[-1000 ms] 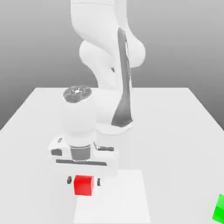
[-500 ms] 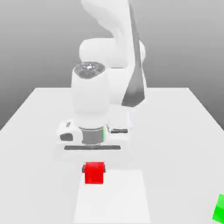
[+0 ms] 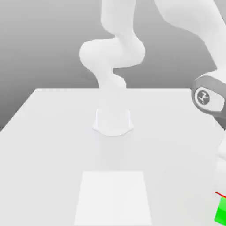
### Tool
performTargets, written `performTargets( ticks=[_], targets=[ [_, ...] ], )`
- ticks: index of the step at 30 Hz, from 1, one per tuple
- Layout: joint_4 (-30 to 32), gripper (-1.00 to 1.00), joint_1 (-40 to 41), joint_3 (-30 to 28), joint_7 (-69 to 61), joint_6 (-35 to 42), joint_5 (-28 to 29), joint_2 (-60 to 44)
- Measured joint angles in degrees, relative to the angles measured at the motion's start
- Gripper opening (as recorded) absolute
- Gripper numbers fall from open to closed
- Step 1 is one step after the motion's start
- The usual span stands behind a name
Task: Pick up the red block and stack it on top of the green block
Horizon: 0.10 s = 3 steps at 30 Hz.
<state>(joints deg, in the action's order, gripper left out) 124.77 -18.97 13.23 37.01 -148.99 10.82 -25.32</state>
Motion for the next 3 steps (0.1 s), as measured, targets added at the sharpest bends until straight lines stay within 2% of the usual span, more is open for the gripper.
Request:
performTargets(
  ticks=[3],
  targets=[
    [0.0, 1.0, 0.0, 0.0, 0.0, 0.0, 0.0, 0.0]
  ],
)
